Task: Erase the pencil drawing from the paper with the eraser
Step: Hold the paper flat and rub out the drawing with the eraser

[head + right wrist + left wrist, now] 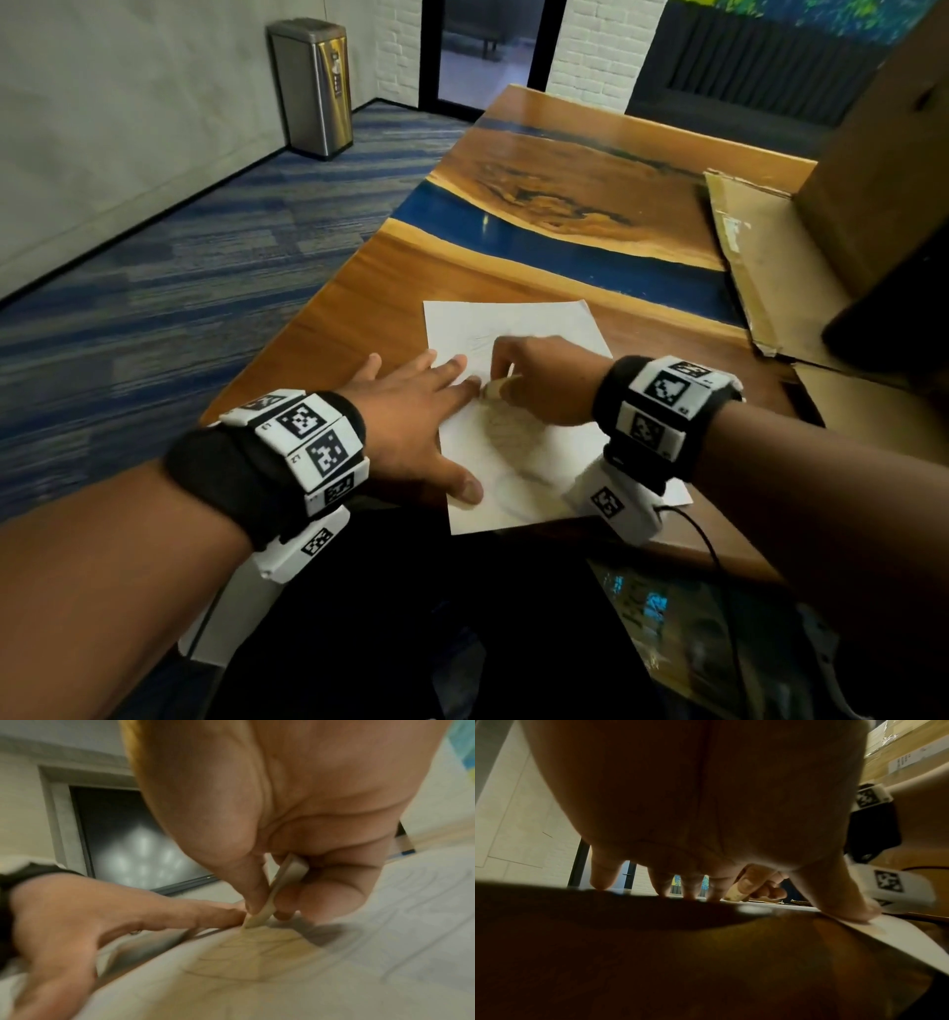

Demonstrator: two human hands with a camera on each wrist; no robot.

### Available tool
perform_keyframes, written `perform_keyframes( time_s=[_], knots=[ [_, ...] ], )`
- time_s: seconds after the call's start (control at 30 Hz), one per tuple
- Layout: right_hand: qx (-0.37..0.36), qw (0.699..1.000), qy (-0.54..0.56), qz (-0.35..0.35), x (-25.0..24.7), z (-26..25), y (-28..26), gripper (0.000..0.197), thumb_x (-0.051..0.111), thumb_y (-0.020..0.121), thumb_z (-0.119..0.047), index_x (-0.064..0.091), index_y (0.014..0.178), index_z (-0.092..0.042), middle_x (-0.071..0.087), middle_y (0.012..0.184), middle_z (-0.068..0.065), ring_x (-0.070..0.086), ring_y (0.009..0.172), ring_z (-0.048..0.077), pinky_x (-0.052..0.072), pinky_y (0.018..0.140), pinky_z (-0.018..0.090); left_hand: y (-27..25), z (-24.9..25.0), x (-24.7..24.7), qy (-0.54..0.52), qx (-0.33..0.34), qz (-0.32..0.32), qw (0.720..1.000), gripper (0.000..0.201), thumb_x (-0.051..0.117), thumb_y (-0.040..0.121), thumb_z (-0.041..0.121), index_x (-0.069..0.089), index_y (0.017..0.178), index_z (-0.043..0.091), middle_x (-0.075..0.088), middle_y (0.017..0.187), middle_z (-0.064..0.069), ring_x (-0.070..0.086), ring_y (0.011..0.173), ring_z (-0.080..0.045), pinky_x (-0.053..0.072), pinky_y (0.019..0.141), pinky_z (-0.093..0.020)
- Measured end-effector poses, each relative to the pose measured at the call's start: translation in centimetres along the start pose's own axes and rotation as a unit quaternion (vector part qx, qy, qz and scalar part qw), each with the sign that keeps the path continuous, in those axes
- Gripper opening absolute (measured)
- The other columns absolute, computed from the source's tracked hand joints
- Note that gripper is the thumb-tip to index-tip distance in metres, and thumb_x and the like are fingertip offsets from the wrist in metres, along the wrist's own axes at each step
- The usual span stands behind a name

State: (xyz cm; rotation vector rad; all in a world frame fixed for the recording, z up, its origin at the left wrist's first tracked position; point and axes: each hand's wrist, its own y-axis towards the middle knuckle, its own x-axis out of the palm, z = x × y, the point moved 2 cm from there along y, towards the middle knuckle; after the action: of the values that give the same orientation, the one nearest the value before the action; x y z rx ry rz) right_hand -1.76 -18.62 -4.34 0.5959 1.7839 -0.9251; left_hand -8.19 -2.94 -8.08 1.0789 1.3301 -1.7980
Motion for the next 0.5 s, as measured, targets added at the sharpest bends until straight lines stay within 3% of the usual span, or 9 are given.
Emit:
perform_keyframes(
  time_s=[0.07, 0.13, 0.2, 0.33, 0.43, 0.5],
  knots=[
    [-0.013, 1.000, -0.001, 0.002, 0.3, -0.4, -0.1, 0.018, 0.053, 0.099, -0.023, 0.056, 0.116, -0.020, 0.063, 0.113, 0.003, 0.058, 0.098, 0.021, 0.050, 0.085, 0.034, 0.0, 0.0, 0.0, -0.005, 0.001, 0.001, 1.000, 0.120, 0.051, 0.062, 0.094, 0.001, 0.157, 0.040, -0.018, 0.165, 0.013, -0.017, 0.152, -0.017, -0.003, 0.116, -0.068],
    [-0.076, 0.995, 0.008, -0.059, 1.1, -1.6, -1.1, 0.020, 0.053, 0.099, -0.021, 0.056, 0.118, -0.019, 0.059, 0.106, -0.003, 0.056, 0.093, 0.016, 0.045, 0.080, 0.028, 0.0, -0.1, -0.1, -0.024, 0.002, 0.002, 1.000, 0.120, 0.054, 0.060, 0.094, 0.004, 0.157, 0.041, -0.017, 0.165, 0.013, -0.017, 0.152, -0.015, -0.003, 0.117, -0.067],
    [-0.086, 0.993, 0.008, -0.080, 0.9, -1.7, -1.5, 0.021, 0.053, 0.099, -0.022, 0.056, 0.120, -0.018, 0.057, 0.106, -0.004, 0.055, 0.087, 0.013, 0.040, 0.075, 0.024, 0.0, -0.1, -0.1, -0.020, 0.003, 0.003, 1.000, 0.121, 0.054, 0.060, 0.094, 0.003, 0.157, 0.041, -0.017, 0.165, 0.013, -0.016, 0.152, -0.016, -0.002, 0.117, -0.066],
    [-0.005, 1.000, -0.001, -0.006, 0.1, -0.1, -0.4, 0.018, 0.052, 0.099, -0.024, 0.055, 0.117, -0.021, 0.063, 0.116, 0.005, 0.057, 0.098, 0.021, 0.049, 0.085, 0.033, 0.3, 0.0, -0.2, 0.017, 0.003, -0.005, 1.000, 0.123, 0.049, 0.062, 0.095, -0.002, 0.158, 0.037, -0.017, 0.166, 0.011, -0.016, 0.152, -0.018, 0.000, 0.117, -0.066],
    [-0.070, 0.996, 0.002, -0.053, 1.2, -1.6, -1.4, 0.020, 0.053, 0.099, -0.023, 0.055, 0.119, -0.019, 0.062, 0.113, 0.003, 0.057, 0.097, 0.022, 0.048, 0.085, 0.033, 0.1, -0.2, -0.3, -0.001, 0.008, -0.004, 1.000, 0.122, 0.053, 0.061, 0.094, 0.002, 0.158, 0.040, -0.016, 0.166, 0.012, -0.015, 0.153, -0.017, -0.001, 0.118, -0.065],
    [-0.066, 0.997, 0.003, -0.045, 1.1, -1.5, -1.2, 0.022, 0.053, 0.099, -0.025, 0.057, 0.120, -0.018, 0.062, 0.114, 0.003, 0.057, 0.098, 0.022, 0.046, 0.084, 0.032, 0.1, -0.2, -0.3, 0.007, 0.010, -0.006, 1.000, 0.121, 0.052, 0.061, 0.095, 0.002, 0.157, 0.040, -0.016, 0.166, 0.012, -0.015, 0.152, -0.017, -0.001, 0.118, -0.066]
  ],
)
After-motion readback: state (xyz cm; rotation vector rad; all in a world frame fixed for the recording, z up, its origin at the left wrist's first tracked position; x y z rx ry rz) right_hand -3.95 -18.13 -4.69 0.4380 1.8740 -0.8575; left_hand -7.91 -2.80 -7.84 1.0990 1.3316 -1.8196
